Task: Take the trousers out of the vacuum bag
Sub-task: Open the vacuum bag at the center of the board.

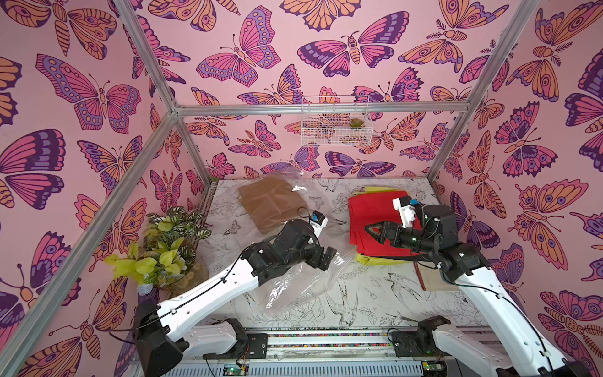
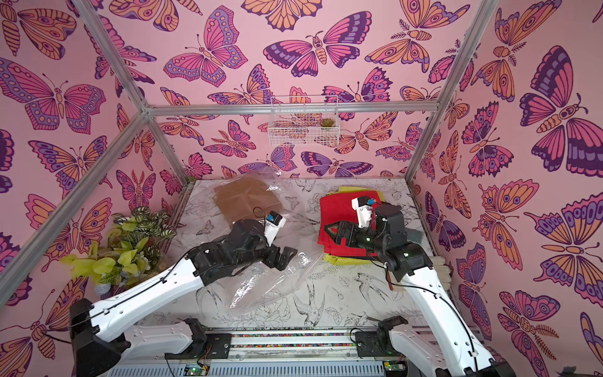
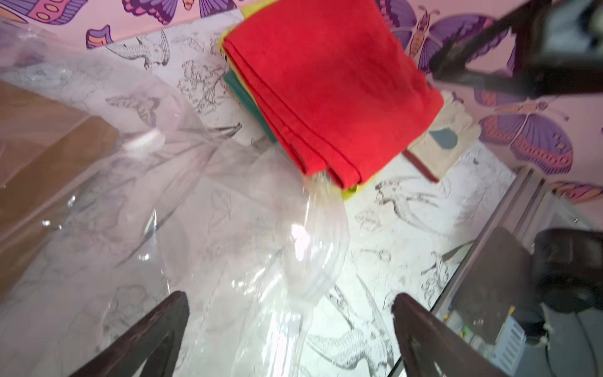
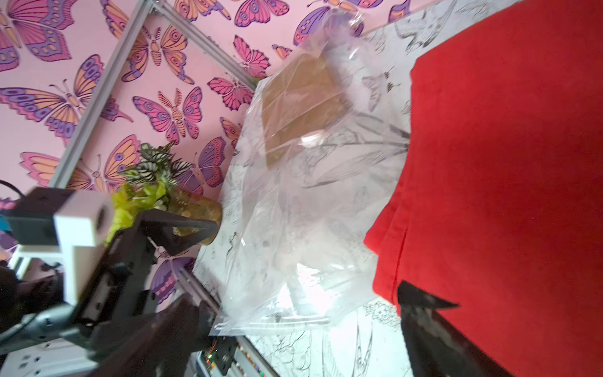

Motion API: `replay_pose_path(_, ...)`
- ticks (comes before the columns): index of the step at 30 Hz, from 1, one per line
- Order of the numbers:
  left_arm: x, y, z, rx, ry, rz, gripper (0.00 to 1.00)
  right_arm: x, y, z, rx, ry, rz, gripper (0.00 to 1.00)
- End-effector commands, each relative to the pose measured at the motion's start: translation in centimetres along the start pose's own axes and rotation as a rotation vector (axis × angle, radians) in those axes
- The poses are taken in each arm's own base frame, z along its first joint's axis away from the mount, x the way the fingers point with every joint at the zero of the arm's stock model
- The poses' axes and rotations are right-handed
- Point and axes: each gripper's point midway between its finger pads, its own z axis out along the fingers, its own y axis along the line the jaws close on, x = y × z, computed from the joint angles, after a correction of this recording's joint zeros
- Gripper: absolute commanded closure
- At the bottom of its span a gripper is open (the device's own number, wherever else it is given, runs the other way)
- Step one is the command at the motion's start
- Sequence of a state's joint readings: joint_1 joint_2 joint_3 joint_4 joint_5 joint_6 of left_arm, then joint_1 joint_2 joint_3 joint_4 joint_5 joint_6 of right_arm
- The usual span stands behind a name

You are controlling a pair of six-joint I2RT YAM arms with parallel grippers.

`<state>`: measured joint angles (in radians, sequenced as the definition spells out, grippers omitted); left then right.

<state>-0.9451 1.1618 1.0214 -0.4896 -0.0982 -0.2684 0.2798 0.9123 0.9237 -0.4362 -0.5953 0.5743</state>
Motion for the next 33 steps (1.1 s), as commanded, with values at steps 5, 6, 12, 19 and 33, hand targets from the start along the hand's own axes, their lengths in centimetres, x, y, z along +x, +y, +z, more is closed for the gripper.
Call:
replay_pose_path(5, 7.3, 2.0, 1.9, -0.229, 0.168, 0.08, 0.0, 2.4, 1.5, -0.6, -0.113, 0.048, 0.02, 0.01)
replay_pose_path(6, 7.9, 2.0, 2.2, -0.245, 0.179, 0.087, 0.0, 2.6, 1.4, -0.6, -0.115, 0.051, 0.022, 0.01)
replay_pose_path(12, 11.4, 2.6, 4.1, -0.335, 0.27, 0.095, 0.01, 4.1, 1.2, -0.8, -0.136, 0.071, 0.034, 0.01)
replay_pose_path(19, 13.6, 4.1, 5.2, -0.436, 0.312, 0.094, 0.06, 6.2, 0.5, -1.2, -0.146, 0.085, 0.073, 0.01)
replay_pose_path(33, 9.7, 3.6, 3.9, -0.249, 0.222, -0.094, 1.0, 10.0, 1.3, 2.0, -0.146, 0.068, -0.007, 0.05)
